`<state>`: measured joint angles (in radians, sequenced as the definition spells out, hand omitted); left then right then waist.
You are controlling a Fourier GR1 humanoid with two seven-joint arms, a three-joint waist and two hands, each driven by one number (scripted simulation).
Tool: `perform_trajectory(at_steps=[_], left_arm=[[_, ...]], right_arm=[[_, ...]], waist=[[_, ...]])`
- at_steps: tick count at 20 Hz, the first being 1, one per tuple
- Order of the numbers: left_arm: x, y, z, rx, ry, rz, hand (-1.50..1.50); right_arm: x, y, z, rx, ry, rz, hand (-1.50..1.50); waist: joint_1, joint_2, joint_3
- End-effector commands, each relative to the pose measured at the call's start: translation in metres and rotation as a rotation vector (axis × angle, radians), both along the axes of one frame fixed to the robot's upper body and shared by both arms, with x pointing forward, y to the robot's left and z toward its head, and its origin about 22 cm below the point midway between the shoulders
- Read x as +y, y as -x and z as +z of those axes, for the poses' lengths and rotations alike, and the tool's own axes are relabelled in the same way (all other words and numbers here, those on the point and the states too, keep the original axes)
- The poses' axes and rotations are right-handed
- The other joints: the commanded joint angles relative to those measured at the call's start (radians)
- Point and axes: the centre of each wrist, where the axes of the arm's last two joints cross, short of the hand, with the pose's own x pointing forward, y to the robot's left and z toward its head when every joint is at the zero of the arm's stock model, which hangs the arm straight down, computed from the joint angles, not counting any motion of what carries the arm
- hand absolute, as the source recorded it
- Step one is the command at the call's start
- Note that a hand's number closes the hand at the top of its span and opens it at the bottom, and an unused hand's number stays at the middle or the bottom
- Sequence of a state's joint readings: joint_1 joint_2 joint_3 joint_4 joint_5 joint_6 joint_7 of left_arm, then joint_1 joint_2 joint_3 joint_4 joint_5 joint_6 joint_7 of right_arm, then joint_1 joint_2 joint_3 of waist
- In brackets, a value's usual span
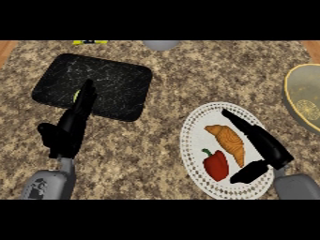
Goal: Pick the croissant from the placemat and place it in the bowl
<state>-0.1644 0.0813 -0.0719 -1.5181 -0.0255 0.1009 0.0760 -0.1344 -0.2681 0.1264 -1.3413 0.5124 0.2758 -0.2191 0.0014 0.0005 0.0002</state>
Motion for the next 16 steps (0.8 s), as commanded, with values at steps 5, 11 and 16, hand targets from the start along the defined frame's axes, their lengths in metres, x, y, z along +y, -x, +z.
perform_trajectory(at_steps=[5,11,16], left_arm=[[-0.007,0.014,0.002,0.009,0.018,-0.010,0.00],[0.002,-0.003,0.002,0.009,-0.002,-0.002,0.00],[0.016,0.005,0.004,-0.005,-0.001,0.000,0.00]], right_arm=[[0.015,-0.002,-0.035,-0.048,0.150,-0.020,-1.50],[0.003,-0.022,-0.034,-0.020,0.136,0.071,1.50],[0.020,-0.017,-0.029,-0.082,0.265,0.223,1.50]], waist=[[0.004,0.000,0.000],[0.001,0.000,0.000],[0.001,0.000,0.000]])
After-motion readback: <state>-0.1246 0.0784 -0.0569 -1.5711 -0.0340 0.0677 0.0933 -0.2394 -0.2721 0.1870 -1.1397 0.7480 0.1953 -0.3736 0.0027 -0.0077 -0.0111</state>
